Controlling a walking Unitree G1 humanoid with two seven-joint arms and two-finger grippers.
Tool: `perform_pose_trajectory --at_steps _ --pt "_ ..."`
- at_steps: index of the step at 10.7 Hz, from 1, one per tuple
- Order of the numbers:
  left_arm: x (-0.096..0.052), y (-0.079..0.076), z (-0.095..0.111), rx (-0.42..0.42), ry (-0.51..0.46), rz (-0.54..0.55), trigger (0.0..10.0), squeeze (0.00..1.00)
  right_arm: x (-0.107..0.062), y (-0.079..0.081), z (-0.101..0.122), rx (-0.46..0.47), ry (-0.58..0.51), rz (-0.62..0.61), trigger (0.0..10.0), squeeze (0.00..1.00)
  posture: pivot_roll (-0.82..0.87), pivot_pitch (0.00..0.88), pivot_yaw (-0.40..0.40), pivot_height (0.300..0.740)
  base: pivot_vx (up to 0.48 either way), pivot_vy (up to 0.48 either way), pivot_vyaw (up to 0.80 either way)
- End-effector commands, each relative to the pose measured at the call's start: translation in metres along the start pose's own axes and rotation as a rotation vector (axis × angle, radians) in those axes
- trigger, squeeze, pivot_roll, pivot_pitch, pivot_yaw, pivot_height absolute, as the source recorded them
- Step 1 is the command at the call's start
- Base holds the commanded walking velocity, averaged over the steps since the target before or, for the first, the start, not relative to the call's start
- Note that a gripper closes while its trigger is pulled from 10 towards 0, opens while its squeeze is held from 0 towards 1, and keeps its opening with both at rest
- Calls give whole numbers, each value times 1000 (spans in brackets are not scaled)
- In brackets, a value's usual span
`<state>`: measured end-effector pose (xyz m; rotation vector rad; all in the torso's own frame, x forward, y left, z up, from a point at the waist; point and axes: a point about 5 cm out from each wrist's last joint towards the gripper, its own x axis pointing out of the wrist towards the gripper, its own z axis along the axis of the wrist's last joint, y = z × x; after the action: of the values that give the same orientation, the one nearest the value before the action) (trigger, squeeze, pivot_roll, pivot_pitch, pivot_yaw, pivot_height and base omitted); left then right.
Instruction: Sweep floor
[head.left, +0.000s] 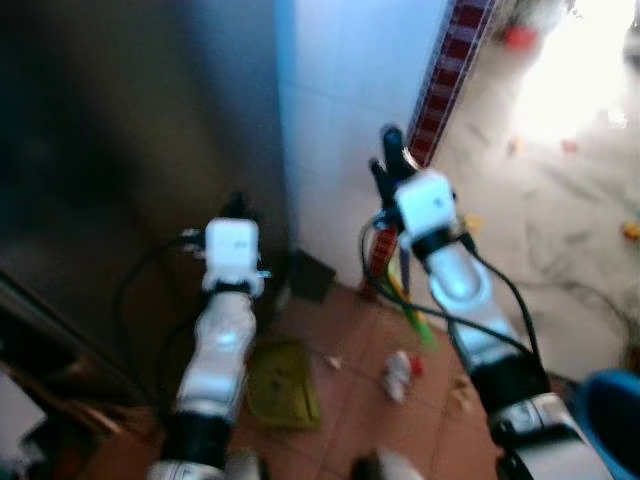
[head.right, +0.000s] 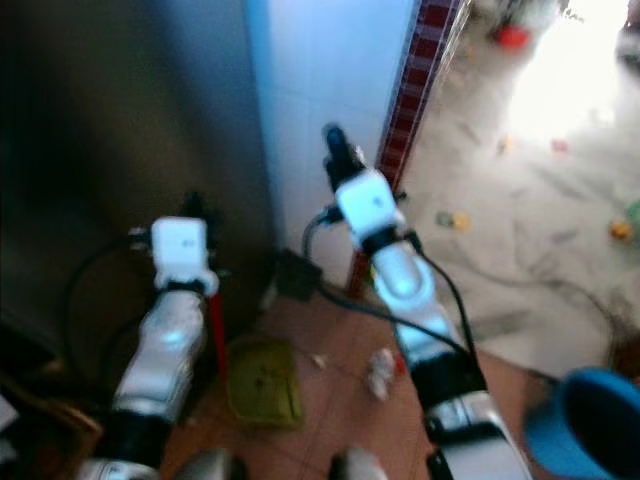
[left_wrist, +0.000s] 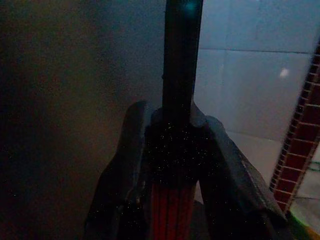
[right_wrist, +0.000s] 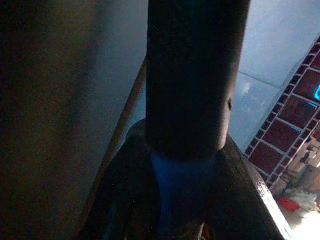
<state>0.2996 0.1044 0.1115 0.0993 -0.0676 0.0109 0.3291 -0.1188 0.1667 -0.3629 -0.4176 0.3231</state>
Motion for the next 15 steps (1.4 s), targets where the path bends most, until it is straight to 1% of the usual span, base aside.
perform_pose_trajectory --at_steps 1,2,3,4,5,6,7,8,9,10,11,12,14,15 --pt "2 -1 8 -7 -39 15 10000 0 6 0 14 -28 -68 29 10000 0 17 20 -48 740 0 0 0" --pt "3 0 6 1 -29 46 10000 0 6 2 16 -42 -82 46 10000 0 17 22 -48 740 0 0 0" --pt "6 2 3 27 -18 108 10000 0 4 7 18 -31 -103 83 10000 0 16 27 -51 740 0 0 800" --pt "8 2 2 40 -14 143 10000 0 3 10 19 -6 -110 105 10000 0 16 27 -51 740 0 0 800" --pt "10 0 0 4 3 174 10000 0 2 14 20 1 -116 130 10000 0 14 32 -51 740 0 0 800" --pt "11 -2 -3 -20 37 203 10000 0 1 14 20 31 -117 128 10000 0 14 33 -51 740 0 0 800" --pt "9 -5 -9 -59 40 206 10000 0 1 14 20 35 -116 134 10000 0 15 37 -52 740 0 0 0" --pt "8 -6 -15 -78 71 211 10000 0 0 15 20 48 -115 137 10000 0 16 39 -53 740 0 0 0" --pt "10 -8 -21 -65 77 209 10000 0 -1 19 20 75 -111 157 10000 0 15 43 -58 740 0 0 0" --pt "14 -11 -24 -83 66 220 10000 0 -3 26 21 103 -107 191 10000 0 11 50 -62 740 0 0 0" --pt "17 -16 -23 -149 65 183 10000 0 -4 30 19 100 -99 209 10000 0 4 62 -64 740 0 0 0" --pt "18 -21 -23 -155 65 148 10000 0 -5 32 16 93 -86 217 10000 0 1 68 -64 740 0 0 0" --pt "17 -33 -26 -146 66 112 10000 0 -7 38 -2 90 14 190 10000 0 -10 90 -61 740 0 0 0" --pt "16 -37 -27 -148 58 100 10000 0 -7 44 -15 144 86 146 10000 0 -10 97 -58 740 0 0 0"
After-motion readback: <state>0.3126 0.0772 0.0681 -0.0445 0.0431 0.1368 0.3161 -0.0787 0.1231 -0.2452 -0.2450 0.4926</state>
